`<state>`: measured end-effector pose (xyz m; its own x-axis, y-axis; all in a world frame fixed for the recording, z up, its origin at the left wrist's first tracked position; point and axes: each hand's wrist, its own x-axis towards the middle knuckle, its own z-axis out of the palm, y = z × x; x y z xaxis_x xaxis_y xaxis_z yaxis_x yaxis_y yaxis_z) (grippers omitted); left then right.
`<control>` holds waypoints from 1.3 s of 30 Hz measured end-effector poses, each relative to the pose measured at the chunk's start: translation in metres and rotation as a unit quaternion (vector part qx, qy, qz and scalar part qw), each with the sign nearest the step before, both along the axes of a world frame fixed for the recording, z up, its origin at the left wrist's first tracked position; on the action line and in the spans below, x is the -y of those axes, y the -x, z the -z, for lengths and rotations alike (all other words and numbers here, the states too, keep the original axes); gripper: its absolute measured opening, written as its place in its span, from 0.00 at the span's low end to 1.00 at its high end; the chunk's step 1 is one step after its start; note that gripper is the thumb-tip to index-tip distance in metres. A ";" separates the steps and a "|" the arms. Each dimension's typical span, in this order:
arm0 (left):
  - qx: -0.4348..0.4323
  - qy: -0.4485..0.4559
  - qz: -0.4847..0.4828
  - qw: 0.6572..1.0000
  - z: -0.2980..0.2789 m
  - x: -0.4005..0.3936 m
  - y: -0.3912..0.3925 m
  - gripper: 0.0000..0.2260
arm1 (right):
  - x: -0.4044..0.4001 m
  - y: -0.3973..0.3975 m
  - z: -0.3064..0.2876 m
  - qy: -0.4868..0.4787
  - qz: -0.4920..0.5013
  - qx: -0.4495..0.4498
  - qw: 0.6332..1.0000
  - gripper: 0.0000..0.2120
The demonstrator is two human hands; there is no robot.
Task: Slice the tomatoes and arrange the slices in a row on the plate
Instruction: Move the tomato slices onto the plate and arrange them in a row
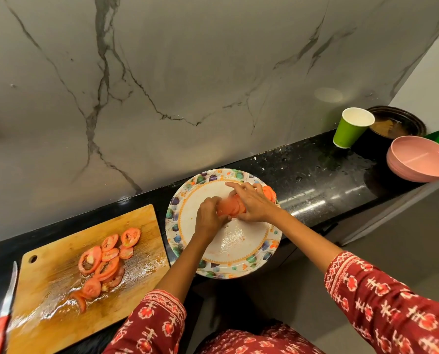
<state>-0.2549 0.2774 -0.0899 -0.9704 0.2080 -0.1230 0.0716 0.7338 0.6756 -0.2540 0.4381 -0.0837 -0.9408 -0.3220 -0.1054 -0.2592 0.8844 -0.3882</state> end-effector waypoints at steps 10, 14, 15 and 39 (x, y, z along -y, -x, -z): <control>0.009 -0.006 0.011 1.000 0.002 -0.001 0.001 0.26 | 0.003 0.000 -0.005 0.018 0.005 0.001 1.000 0.40; 0.009 -0.018 0.005 1.000 0.001 -0.001 0.000 0.28 | 0.003 0.000 -0.005 0.028 0.003 -0.006 1.000 0.42; 0.007 -0.018 0.000 1.000 0.001 0.000 0.000 0.28 | 0.002 -0.001 -0.006 0.038 0.007 -0.009 0.999 0.42; -0.171 -0.014 -0.150 0.974 -0.007 0.212 -0.072 0.14 | 0.149 -0.033 -0.015 0.199 0.031 -0.089 0.976 0.17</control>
<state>-0.1825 0.0654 -0.0829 -0.9713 -0.0934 0.2189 0.0802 0.7375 0.6706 -0.2213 0.2895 -0.0683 -0.9515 -0.2466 0.1838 -0.3055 0.6894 -0.6568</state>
